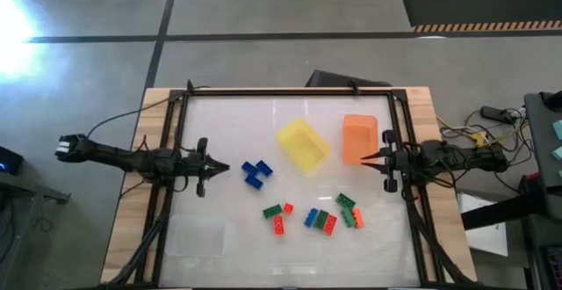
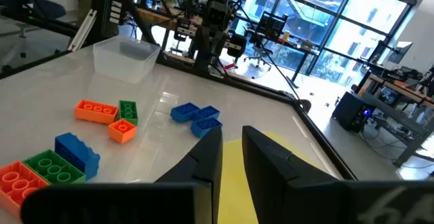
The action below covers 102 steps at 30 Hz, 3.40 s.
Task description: Sort & place blocks by color
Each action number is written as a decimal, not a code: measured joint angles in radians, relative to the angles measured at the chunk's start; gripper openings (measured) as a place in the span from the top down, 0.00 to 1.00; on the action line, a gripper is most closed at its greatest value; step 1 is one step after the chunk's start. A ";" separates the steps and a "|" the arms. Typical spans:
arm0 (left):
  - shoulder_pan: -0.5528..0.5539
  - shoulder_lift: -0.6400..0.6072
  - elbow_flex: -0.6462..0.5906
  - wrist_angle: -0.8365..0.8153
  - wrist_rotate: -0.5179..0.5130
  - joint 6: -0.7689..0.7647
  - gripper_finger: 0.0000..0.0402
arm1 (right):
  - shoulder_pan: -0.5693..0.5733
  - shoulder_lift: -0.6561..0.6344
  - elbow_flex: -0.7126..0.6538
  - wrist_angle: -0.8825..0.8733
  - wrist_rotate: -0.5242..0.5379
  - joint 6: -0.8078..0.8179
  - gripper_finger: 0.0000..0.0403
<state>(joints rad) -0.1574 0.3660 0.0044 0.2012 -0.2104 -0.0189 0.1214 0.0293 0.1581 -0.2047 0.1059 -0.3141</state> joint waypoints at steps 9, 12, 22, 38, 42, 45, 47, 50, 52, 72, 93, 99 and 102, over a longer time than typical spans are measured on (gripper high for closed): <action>0.000 0.000 0.000 0.000 0.000 0.000 0.97 | 0.000 0.000 0.000 0.000 0.000 0.000 0.88; 0.000 0.000 0.000 0.000 0.000 0.000 0.97 | 0.000 0.000 0.000 0.000 0.000 0.000 0.88; 0.000 0.000 0.000 0.000 0.000 0.000 0.97 | 0.000 0.000 0.000 0.000 0.000 0.000 0.88; 0.000 0.000 0.000 0.000 0.000 0.000 0.97 | 0.000 0.000 0.000 0.000 0.000 0.000 0.88; 0.000 0.000 0.000 0.000 0.000 0.006 0.97 | 0.000 0.000 0.000 0.000 -0.003 0.029 0.88; 0.000 0.000 0.000 0.000 -0.001 0.001 0.97 | 0.000 0.000 0.000 0.002 -0.034 0.349 0.88; 0.000 -0.003 0.000 0.001 -0.001 0.000 0.97 | 0.000 0.000 0.000 0.008 -0.022 0.566 0.88; 0.000 0.001 0.000 0.051 -0.002 -0.014 0.97 | 0.000 0.000 0.000 0.008 -0.002 0.659 0.88; 0.000 0.008 0.000 0.116 0.000 -0.072 0.97 | 0.000 0.000 0.000 0.010 0.000 0.662 0.88; -0.001 0.033 0.007 0.480 0.004 -0.160 0.97 | 0.000 0.000 0.000 0.093 0.068 0.588 0.88; -0.001 0.108 0.016 0.733 0.023 -0.051 0.97 | 0.005 0.561 0.114 0.625 -0.055 0.326 0.88; -0.001 0.118 0.016 0.758 0.018 -0.044 0.97 | 0.042 0.719 0.251 0.542 -0.064 0.259 0.88; -0.001 0.115 0.016 0.803 0.016 -0.042 0.97 | 0.059 0.784 0.342 0.503 -0.062 0.250 0.88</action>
<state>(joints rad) -0.1584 0.4814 0.0200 1.0040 -0.1940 -0.0612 0.1807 0.8130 0.5000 0.2981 0.0441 -0.0644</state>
